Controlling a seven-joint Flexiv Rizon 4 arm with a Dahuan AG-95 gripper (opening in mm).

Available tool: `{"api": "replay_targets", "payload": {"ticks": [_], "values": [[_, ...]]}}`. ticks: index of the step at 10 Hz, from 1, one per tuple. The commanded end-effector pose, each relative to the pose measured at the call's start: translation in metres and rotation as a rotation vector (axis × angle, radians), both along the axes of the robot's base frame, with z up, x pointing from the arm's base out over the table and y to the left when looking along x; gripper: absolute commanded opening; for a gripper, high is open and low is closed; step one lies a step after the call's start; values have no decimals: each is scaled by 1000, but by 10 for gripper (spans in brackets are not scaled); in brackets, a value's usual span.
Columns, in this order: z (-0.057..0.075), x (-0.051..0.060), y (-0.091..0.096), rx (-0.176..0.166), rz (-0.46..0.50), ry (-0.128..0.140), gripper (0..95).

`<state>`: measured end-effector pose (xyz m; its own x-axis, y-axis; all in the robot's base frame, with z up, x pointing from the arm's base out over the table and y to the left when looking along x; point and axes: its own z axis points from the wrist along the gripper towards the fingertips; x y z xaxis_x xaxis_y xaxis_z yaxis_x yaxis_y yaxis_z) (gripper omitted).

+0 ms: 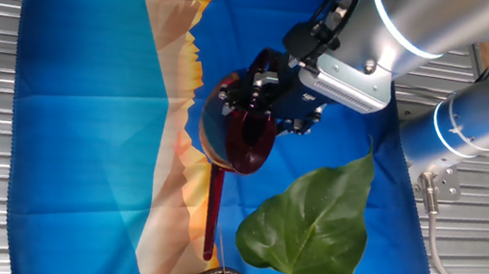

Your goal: Water the plant

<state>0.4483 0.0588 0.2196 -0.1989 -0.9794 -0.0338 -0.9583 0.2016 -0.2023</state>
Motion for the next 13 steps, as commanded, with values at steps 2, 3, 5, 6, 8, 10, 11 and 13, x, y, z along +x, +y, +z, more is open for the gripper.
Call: {"api": "replay_targets", "payload": {"ticks": [2, 3, 5, 6, 8, 10, 11, 13], "values": [[-4, 2, 0, -2, 5, -6, 0], [-4, 2, 0, -4, 6, -7, 0], [-8, 2, -1, -7, 6, -14, 0], [-10, 3, -1, -7, 4, -17, 0], [-13, 3, -2, -7, 4, -22, 0], [-17, 3, -5, -6, 13, -29, 0], [-18, 2, -6, -6, 16, -29, 0], [-20, 2, -7, -7, -3, -10, 0]]}}
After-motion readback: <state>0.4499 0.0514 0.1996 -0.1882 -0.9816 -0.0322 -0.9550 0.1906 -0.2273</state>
